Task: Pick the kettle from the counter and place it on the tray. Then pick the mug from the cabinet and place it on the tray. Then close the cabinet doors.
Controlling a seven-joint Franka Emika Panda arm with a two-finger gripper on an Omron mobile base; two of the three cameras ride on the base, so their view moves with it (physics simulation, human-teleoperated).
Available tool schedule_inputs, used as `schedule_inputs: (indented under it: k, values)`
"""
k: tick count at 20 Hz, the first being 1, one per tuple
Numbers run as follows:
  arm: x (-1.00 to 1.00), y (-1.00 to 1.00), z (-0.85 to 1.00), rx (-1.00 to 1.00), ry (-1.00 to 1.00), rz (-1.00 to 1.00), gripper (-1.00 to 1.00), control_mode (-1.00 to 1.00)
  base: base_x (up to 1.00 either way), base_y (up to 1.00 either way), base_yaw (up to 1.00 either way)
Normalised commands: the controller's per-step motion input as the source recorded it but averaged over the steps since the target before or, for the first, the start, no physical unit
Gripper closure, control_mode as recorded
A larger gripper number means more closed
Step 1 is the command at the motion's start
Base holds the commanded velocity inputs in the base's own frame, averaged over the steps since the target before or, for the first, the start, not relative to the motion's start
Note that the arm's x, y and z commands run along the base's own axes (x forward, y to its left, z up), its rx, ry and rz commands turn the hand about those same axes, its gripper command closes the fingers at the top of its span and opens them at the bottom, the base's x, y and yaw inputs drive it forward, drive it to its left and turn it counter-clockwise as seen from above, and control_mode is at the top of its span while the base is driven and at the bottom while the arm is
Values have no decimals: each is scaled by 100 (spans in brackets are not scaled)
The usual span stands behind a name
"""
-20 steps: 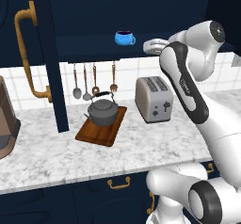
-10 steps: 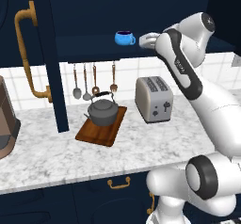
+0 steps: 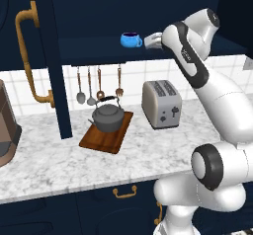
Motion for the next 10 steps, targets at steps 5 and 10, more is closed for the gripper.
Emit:
schedule_inputs:
  k: [5,10]
  values:
    - [26,8,0,-1,0,5,-100,-100,0,0,0]
    - [28,10,0,0,-1,5,-100,-100,0,0,0]
